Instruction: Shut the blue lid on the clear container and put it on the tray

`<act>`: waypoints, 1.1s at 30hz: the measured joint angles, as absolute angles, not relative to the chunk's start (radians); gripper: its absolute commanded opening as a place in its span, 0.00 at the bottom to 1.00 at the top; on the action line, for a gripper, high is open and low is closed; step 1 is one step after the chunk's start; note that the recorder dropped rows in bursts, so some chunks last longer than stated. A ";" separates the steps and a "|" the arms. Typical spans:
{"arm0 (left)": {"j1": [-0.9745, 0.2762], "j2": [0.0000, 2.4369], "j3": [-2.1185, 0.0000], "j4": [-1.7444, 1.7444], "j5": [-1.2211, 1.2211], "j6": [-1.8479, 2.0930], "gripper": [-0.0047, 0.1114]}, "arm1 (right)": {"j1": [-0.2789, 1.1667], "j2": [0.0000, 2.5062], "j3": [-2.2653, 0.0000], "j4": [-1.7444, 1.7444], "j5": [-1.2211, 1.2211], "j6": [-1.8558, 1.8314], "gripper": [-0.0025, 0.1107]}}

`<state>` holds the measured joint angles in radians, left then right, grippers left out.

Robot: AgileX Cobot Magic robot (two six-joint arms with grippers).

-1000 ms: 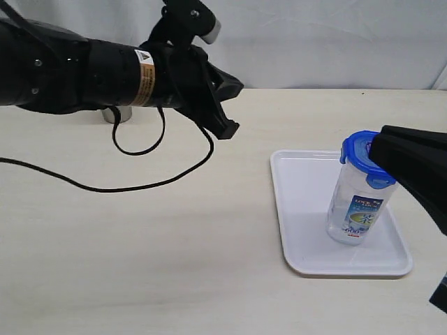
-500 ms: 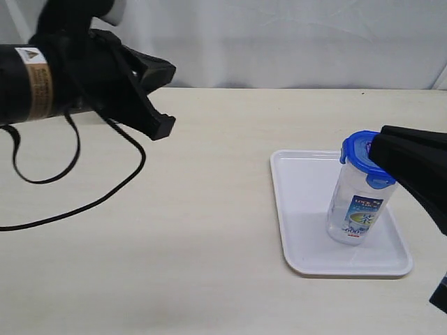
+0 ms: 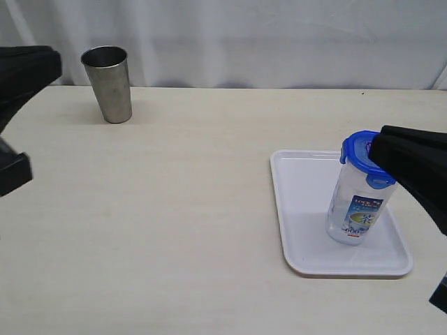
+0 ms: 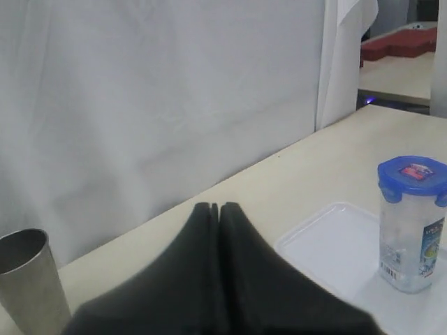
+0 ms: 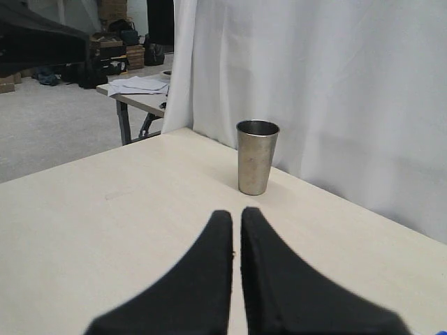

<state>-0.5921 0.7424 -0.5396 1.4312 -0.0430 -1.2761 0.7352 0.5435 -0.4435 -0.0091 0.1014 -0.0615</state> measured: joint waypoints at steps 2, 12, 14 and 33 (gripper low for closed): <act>-0.592 0.667 -0.493 1.431 -0.041 -1.288 0.04 | 0.735 0.544 -0.443 -0.009 0.101 -0.061 0.06; -0.592 0.381 -0.390 1.431 -0.057 -1.306 0.04 | 0.735 0.544 -0.443 -0.009 0.103 -0.061 0.06; -0.592 0.350 -0.386 1.431 -0.071 -1.306 0.04 | 0.735 0.544 -0.443 -0.009 0.103 -0.061 0.06; -0.592 0.314 -0.386 1.431 -0.112 -1.306 0.04 | 0.735 0.544 -0.443 -0.009 0.103 -0.061 0.06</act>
<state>-0.5921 0.3145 -0.3861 1.4312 -0.1117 -1.3064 0.7352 0.5435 -0.4435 -0.0091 0.1033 -0.0615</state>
